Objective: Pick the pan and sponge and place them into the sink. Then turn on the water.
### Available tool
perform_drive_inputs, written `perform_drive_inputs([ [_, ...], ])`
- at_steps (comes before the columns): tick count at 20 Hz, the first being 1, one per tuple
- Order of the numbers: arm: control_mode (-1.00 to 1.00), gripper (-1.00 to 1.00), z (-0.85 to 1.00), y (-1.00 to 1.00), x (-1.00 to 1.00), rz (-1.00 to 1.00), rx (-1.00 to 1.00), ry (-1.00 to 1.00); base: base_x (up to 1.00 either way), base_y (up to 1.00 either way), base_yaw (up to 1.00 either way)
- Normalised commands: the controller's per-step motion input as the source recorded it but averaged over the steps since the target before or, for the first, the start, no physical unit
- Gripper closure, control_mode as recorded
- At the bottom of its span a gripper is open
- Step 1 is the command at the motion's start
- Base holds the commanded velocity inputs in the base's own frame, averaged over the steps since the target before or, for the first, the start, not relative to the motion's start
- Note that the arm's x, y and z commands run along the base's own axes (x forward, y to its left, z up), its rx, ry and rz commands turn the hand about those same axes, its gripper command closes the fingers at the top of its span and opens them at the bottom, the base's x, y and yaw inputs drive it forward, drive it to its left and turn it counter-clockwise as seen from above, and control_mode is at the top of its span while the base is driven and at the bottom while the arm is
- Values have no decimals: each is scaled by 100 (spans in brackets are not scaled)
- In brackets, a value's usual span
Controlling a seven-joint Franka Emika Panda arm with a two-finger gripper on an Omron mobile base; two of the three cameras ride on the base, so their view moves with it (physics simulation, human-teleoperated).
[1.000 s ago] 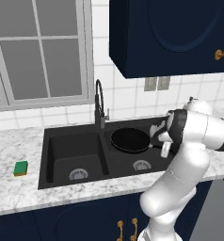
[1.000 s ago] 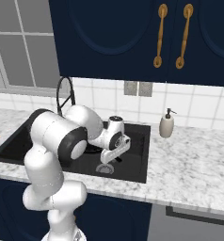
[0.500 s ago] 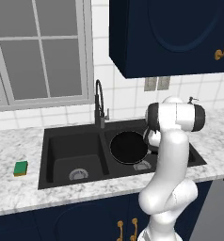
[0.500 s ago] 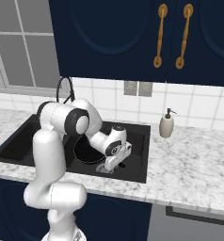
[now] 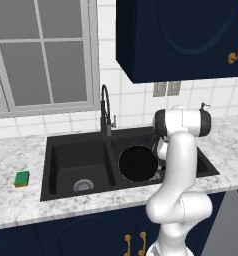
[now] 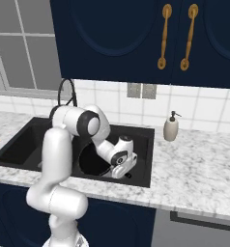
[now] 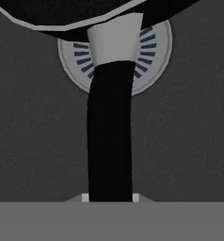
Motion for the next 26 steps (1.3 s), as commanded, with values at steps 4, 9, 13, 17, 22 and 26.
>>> perform_drive_inputs([
  [4, -100, 100, -30, 0, 1, 8, 0, 1, 0, 0, 0],
  [9, -100, 100, -13, 0, 20, 3, 0, 0, 0, 0, 0],
  [13, -100, -100, -3, 1, 20, 0, 0, 0, 0, 0, 0],
  [17, -100, -100, 0, 1, 26, 0, 0, 0, 0, 0, 0],
  [22, -100, -100, 22, 0, -2, 0, 0, 0, 0, 0, 0],
  [26, -100, -100, 73, 1, -37, 0, 0, -5, 0, 0, 0],
])
